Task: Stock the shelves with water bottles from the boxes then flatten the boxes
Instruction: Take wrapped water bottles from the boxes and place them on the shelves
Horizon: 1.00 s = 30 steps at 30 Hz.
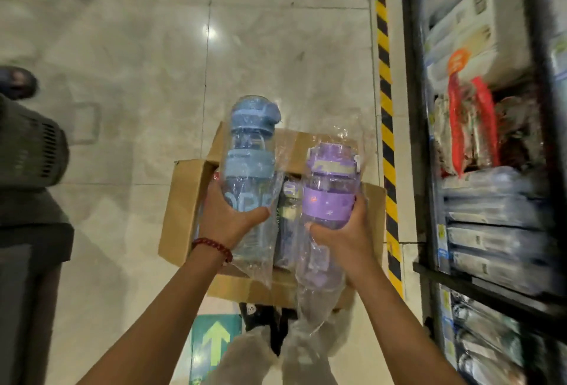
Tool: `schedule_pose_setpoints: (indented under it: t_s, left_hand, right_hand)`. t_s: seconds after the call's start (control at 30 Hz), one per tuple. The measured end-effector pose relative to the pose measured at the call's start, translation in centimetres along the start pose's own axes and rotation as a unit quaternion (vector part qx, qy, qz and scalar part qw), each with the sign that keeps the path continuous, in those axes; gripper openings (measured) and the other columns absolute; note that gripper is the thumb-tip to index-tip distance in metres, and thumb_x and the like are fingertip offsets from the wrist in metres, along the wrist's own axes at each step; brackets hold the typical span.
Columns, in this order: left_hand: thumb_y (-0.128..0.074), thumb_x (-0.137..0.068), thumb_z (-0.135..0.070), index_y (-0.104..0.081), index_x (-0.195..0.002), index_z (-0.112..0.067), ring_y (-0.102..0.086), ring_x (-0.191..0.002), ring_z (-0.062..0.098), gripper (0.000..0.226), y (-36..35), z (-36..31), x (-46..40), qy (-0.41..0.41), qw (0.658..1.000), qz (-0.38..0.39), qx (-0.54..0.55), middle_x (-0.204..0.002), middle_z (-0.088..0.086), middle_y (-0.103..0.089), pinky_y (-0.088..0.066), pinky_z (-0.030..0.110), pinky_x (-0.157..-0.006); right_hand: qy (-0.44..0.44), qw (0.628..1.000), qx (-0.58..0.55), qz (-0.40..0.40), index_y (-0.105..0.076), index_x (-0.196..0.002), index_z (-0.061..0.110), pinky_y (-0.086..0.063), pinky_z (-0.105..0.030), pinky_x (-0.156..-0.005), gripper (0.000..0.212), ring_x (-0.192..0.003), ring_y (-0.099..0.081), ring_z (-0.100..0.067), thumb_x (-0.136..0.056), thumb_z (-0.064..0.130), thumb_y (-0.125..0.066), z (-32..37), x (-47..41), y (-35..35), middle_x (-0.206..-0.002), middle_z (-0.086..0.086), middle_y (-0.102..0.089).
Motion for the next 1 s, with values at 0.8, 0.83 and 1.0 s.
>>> schedule_pose_setpoints:
  t_s: [0.8, 0.83, 1.0]
  left_hand:
    - [-0.086, -0.049, -0.026, -0.04, -0.107, -0.023, -0.06, -0.079, 0.011, 0.074, 6.6, -16.4, 25.4, -0.213, 0.968, 0.129, -0.031, -0.095, -0.006, -0.055, -0.049, 0.022, -0.062]
    - [-0.087, -0.05, -0.025, -0.04, -0.108, -0.022, -0.059, -0.078, 0.008, 0.074, 6.7, -16.3, 25.8, -0.221, 0.964, 0.143, -0.043, -0.095, -0.007, -0.055, -0.046, 0.02, -0.061]
    - [-0.088, -0.053, -0.025, -0.038, -0.109, -0.022, -0.057, -0.08, 0.004, 0.075, 6.8, -15.4, 27.5, -0.266, 0.935, 0.214, -0.091, -0.097, -0.01, -0.055, -0.047, 0.024, -0.067]
  right_hand:
    - [0.139, 0.955, -0.213, -0.156, -0.043, -0.124, 0.034, -0.052, -0.02, -0.066, 0.087, -0.086, -0.066, -0.004, -0.046, 0.013, -0.076, 11.8, 28.9, 14.9, -0.109, 0.001, -0.064]
    - [0.14, 0.95, -0.219, -0.176, -0.041, -0.129, 0.031, -0.051, -0.019, -0.065, 0.09, -0.085, -0.066, -0.002, -0.047, 0.011, -0.075, 11.3, 29.8, 14.8, -0.11, 0.001, -0.062]
    - [0.142, 0.921, -0.257, -0.257, -0.04, -0.131, 0.027, -0.051, -0.016, -0.066, 0.098, -0.088, -0.066, -0.002, -0.042, 0.02, -0.079, 9.7, 34.8, 13.6, -0.112, 0.005, -0.062]
Point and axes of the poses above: each hand's wrist, its own x-axis away from the middle knuckle, its own y-axis out of the back of the hand, z = x × y, the point moved 3 cm from there along -x, towards the middle knuckle
